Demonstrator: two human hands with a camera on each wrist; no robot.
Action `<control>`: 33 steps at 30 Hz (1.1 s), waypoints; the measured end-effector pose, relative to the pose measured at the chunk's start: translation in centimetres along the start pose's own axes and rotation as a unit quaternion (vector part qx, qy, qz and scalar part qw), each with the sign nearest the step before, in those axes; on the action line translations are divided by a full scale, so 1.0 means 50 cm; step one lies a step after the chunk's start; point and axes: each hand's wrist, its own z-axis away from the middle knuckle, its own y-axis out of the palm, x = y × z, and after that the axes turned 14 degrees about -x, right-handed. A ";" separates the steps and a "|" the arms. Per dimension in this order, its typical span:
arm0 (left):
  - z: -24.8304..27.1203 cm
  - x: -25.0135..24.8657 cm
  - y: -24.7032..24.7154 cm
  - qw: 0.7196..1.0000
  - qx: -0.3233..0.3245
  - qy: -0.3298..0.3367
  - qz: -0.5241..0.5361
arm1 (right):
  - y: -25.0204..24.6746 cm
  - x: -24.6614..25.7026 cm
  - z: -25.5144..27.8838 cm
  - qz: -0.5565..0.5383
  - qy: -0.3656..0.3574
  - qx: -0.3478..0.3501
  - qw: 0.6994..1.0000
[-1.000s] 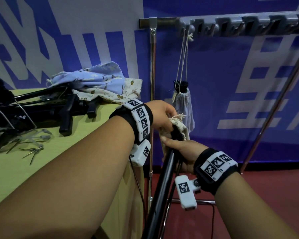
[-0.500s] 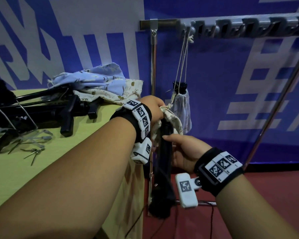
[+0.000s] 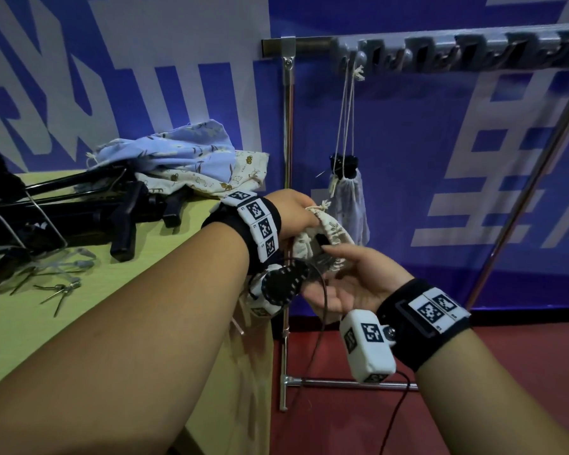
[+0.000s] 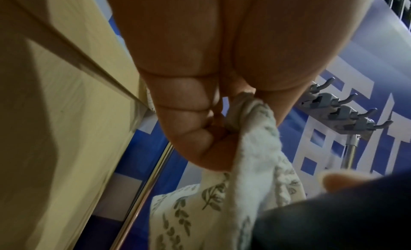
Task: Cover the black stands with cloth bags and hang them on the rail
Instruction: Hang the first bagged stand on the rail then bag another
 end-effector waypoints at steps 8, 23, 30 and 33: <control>0.009 0.002 0.003 0.997 0.069 -0.015 -0.013 | 0.019 -0.033 -0.030 0.007 -0.056 -0.056 0.997; 0.018 -0.013 -0.001 0.990 0.087 -0.036 0.101 | -0.015 -0.041 -0.055 0.190 -0.034 -0.081 0.978; 0.019 -0.011 -0.001 0.991 0.105 -0.028 0.084 | -0.023 -0.042 -0.073 0.181 -0.085 -0.111 0.973; 0.022 -0.012 0.004 0.989 0.109 -0.027 0.095 | -0.021 -0.034 -0.073 0.112 -0.108 -0.121 0.980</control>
